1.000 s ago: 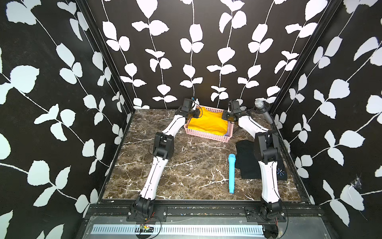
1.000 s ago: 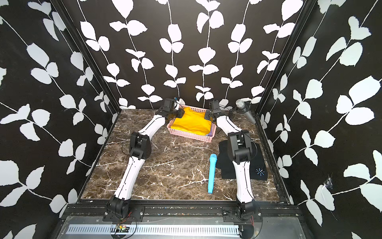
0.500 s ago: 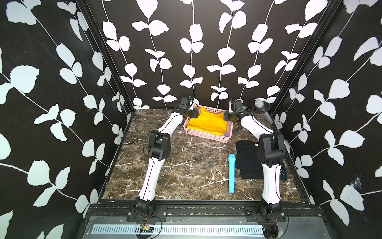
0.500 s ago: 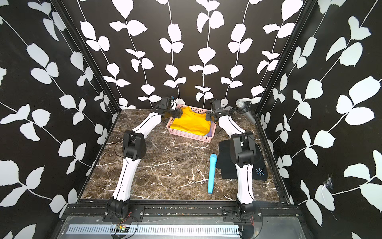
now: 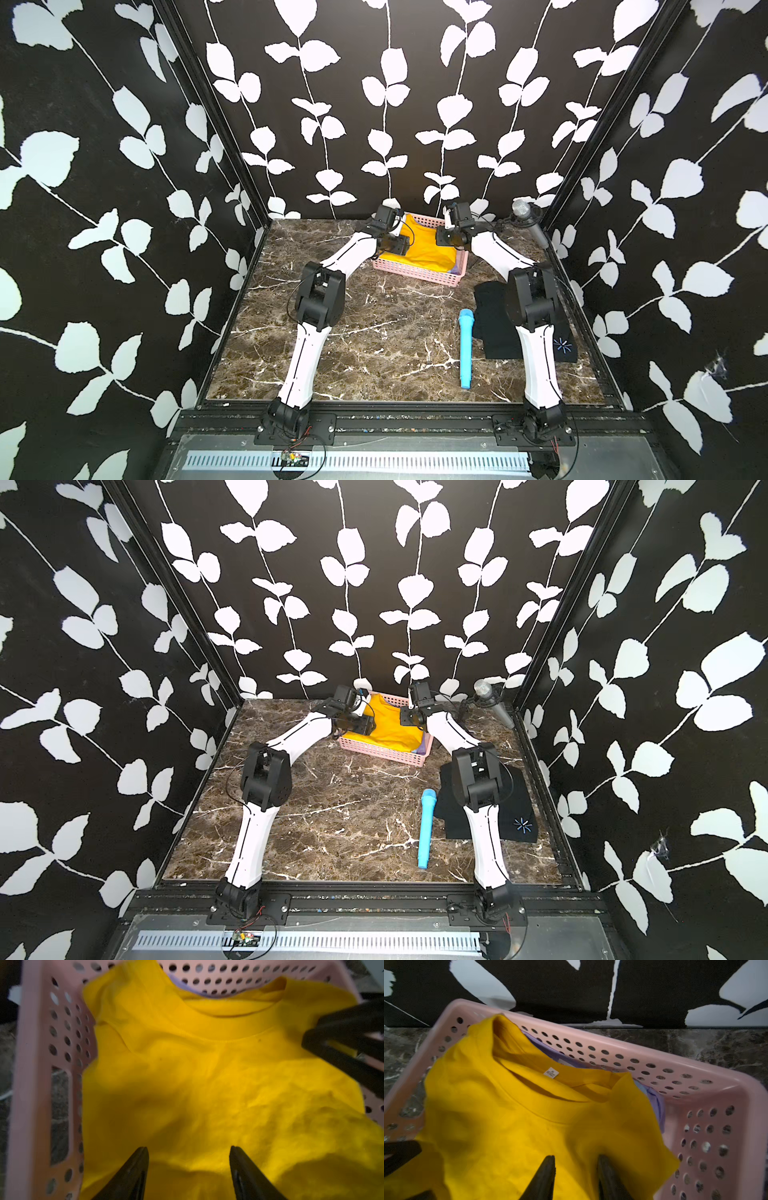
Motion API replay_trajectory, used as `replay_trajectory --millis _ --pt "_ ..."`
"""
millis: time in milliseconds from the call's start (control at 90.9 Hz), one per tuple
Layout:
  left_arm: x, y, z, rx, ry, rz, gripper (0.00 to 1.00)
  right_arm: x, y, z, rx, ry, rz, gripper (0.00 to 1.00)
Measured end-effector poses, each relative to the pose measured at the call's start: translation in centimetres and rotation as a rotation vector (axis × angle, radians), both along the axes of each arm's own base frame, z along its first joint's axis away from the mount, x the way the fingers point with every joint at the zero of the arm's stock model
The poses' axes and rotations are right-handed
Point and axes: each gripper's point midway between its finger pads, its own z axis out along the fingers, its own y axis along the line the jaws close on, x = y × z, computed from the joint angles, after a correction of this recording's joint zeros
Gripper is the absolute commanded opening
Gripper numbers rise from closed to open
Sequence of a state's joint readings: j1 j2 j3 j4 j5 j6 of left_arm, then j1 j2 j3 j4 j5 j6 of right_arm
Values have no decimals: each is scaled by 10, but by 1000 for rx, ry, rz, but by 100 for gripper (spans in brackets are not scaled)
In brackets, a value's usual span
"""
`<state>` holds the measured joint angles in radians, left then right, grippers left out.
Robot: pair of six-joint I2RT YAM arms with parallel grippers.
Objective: Put the folded t-shirts into the basket
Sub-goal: Place the T-shirt in the bin.
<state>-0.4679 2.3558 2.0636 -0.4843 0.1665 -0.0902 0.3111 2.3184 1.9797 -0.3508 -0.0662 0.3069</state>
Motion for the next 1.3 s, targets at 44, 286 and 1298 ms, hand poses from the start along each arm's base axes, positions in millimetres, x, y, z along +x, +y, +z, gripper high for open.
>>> replay_trajectory --millis 44,286,1298 --pt "-3 2 -7 12 18 4 66 1 -3 -10 -6 25 -7 36" --pt "-10 7 -14 34 58 17 66 -4 -9 -27 -14 107 6 40" --pt "-38 18 -1 8 114 52 66 -109 29 -30 90 320 241 34"
